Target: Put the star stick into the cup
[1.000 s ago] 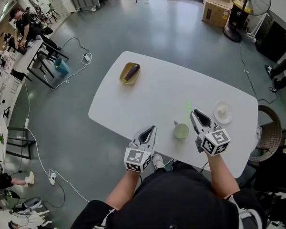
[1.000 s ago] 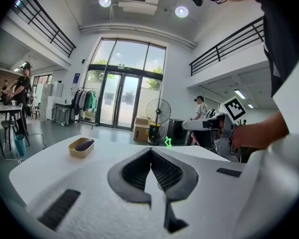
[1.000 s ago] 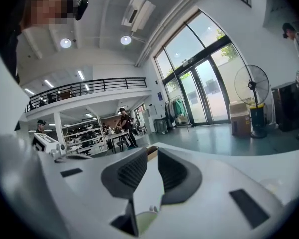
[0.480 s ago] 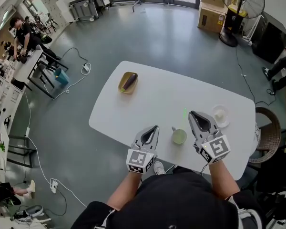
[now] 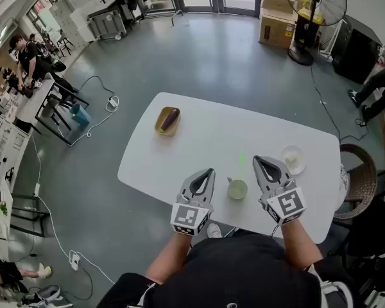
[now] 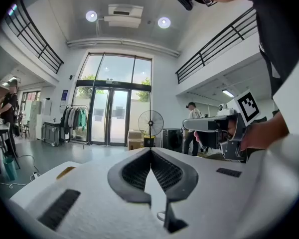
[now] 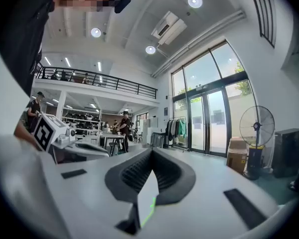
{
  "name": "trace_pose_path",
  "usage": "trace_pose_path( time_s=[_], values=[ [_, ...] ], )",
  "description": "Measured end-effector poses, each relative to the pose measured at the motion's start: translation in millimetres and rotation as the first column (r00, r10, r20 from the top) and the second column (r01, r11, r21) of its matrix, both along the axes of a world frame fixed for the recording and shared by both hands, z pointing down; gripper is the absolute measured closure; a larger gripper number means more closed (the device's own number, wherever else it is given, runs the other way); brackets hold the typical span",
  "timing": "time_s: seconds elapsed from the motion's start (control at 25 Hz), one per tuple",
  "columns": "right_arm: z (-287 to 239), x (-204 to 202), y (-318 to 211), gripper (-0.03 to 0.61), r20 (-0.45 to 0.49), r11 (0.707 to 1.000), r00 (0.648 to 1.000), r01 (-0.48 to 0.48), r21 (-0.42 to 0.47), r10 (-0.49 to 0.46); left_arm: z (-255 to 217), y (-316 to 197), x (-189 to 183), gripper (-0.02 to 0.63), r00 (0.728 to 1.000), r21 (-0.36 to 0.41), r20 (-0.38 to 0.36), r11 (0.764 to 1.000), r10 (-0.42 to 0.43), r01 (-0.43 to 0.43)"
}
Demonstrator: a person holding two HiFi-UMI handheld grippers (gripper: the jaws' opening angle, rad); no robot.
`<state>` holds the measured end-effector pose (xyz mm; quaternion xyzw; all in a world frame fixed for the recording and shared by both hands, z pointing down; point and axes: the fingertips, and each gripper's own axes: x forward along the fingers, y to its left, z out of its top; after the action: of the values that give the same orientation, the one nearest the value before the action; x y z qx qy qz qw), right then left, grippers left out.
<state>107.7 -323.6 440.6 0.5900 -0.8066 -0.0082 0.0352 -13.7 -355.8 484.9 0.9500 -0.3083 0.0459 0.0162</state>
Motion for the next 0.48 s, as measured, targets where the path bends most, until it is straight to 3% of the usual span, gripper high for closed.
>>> trace_pose_path(
  time_s=[0.48],
  values=[
    [-7,-3,3,0.575,-0.034,0.999,0.999,0.033,0.029,-0.032,-1,4,12,0.601,0.999,0.0,0.018,0.999,0.035,-0.035]
  ],
)
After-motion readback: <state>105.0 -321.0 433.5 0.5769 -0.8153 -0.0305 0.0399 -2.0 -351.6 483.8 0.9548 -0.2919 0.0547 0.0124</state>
